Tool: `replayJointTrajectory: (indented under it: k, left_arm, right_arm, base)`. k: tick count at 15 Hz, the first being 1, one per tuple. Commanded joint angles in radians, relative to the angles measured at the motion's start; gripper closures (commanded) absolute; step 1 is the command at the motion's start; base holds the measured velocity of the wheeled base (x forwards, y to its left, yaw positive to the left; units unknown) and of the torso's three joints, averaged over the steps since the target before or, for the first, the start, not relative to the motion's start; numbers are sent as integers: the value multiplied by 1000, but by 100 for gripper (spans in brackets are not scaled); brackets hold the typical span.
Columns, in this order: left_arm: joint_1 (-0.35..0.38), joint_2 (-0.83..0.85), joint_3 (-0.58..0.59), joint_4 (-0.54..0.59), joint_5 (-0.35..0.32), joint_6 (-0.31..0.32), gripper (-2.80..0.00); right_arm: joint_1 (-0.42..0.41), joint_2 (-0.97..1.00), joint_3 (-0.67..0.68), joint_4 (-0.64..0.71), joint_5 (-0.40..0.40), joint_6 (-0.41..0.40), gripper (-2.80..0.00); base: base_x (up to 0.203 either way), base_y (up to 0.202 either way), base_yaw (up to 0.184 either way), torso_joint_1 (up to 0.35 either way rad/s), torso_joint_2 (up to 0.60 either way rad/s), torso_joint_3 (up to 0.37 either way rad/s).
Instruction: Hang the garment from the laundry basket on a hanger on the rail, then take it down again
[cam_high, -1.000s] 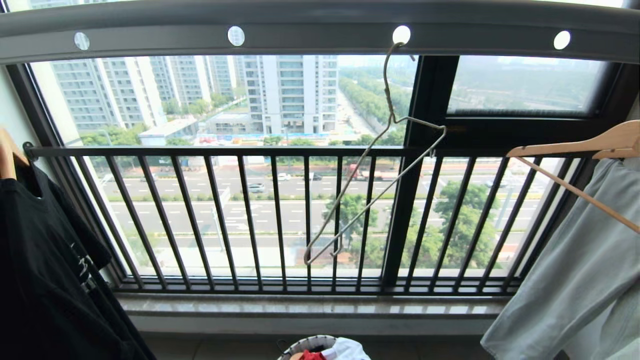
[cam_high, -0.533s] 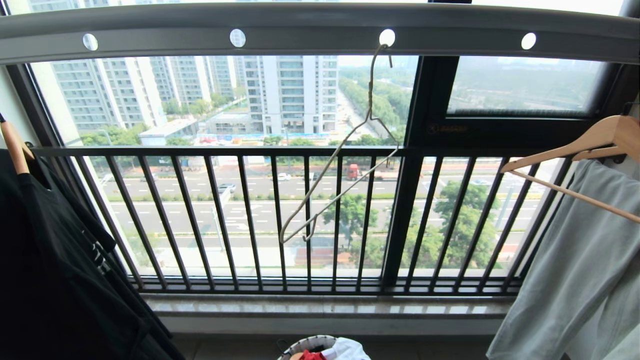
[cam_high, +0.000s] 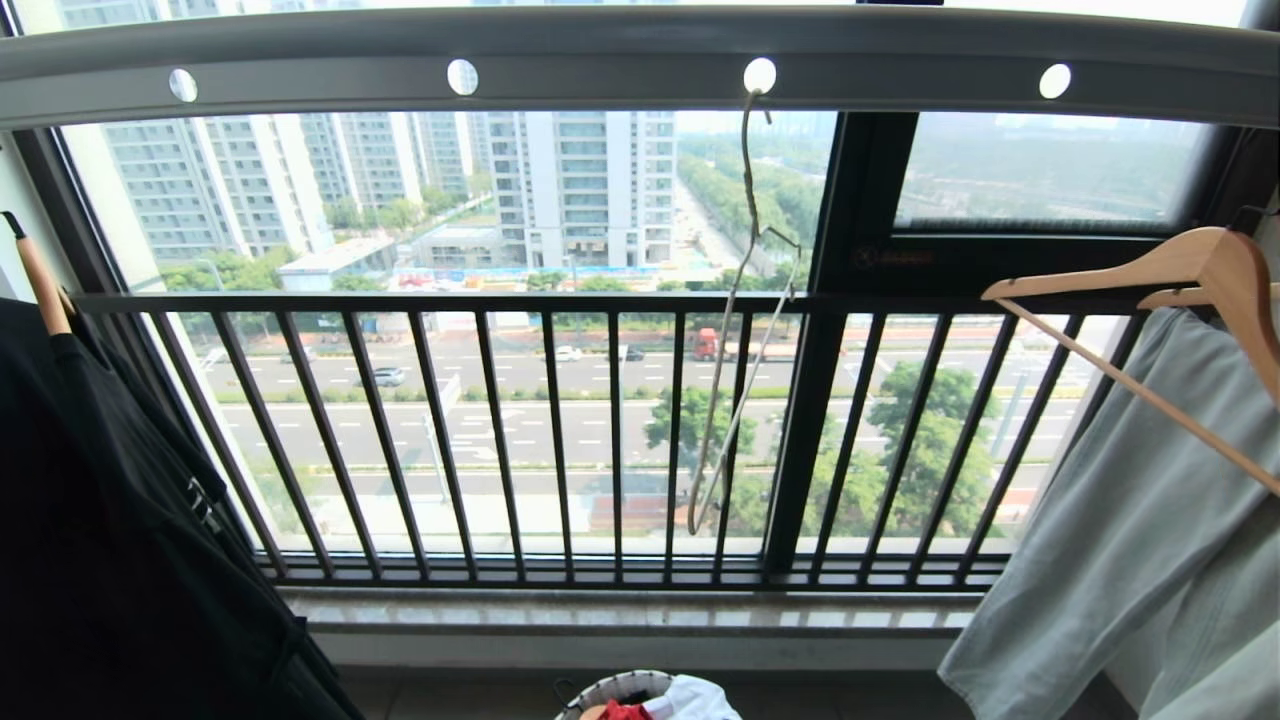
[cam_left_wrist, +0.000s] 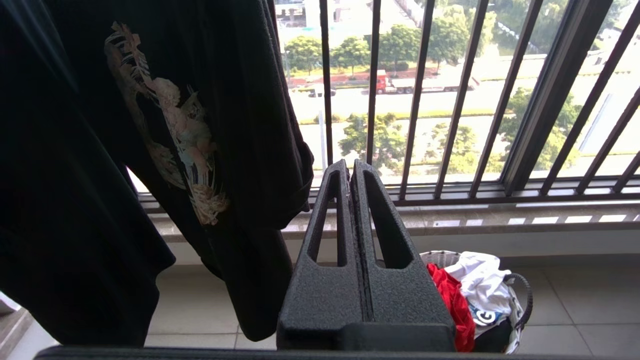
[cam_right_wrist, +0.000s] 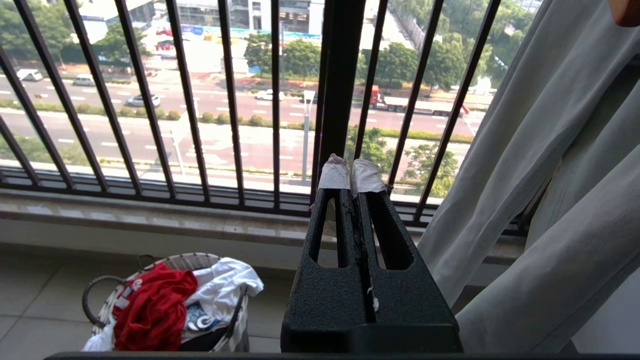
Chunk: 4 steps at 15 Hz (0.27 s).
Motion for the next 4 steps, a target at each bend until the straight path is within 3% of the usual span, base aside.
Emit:
replayJointTrajectory:
  k: [1,4]
  left_arm:
    - [0,1,0,0,-1,0,0]
    - [0,0,0,0,-1,0,0]
  right_arm:
    - [0,1,0,0,0,1,0]
    - [0,1,0,0,0,3,0]
  base:
    - [0,0,0,0,0,0]
    - [0,0,0,0,0,0]
